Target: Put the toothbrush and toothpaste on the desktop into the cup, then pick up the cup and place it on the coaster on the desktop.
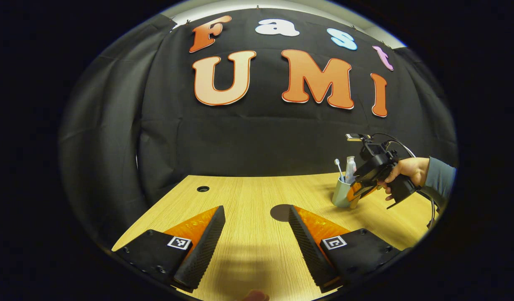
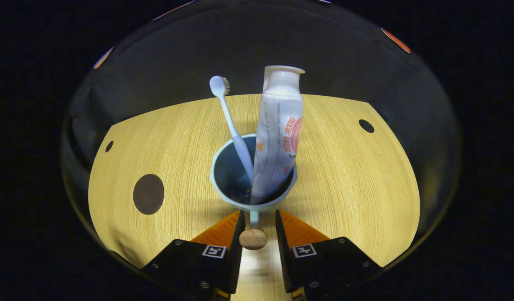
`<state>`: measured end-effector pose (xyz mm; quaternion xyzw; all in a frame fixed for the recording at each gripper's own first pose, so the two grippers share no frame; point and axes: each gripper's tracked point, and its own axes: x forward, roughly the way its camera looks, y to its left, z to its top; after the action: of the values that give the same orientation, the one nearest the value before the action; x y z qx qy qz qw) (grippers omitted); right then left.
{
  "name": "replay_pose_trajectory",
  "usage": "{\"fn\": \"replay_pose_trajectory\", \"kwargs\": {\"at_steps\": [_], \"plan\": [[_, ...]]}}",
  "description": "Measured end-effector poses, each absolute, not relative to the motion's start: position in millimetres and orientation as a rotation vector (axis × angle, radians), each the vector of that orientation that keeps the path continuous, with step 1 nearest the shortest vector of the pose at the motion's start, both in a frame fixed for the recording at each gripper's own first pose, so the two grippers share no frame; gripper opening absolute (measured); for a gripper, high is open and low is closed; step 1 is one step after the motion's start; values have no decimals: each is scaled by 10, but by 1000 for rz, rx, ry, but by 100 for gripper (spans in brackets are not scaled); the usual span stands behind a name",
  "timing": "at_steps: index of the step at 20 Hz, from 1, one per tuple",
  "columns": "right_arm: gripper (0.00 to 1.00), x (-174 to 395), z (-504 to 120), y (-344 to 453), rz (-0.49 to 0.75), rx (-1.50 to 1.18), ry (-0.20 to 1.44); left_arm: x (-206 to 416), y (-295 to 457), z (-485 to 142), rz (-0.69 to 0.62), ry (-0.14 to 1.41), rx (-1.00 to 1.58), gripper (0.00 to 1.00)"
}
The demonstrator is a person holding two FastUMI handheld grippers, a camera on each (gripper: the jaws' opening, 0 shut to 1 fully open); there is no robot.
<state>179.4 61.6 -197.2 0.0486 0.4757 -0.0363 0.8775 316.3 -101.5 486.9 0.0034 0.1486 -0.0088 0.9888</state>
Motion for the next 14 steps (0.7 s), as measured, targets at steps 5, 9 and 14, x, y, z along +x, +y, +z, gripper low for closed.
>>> {"fn": "replay_pose_trajectory", "kwargs": {"at_steps": [5,9,14], "plan": [[27,1811,-2054,676,-59,108,992,3137,-1022,4846,-15,312,7,98],[23,1814,-2058,695,-44,120,981,3107,-1010,4852,-13,323,9,98],[23,1868,-2018,686,-5,110,946,3064,-965,4899,-1,312,22,98]]}}
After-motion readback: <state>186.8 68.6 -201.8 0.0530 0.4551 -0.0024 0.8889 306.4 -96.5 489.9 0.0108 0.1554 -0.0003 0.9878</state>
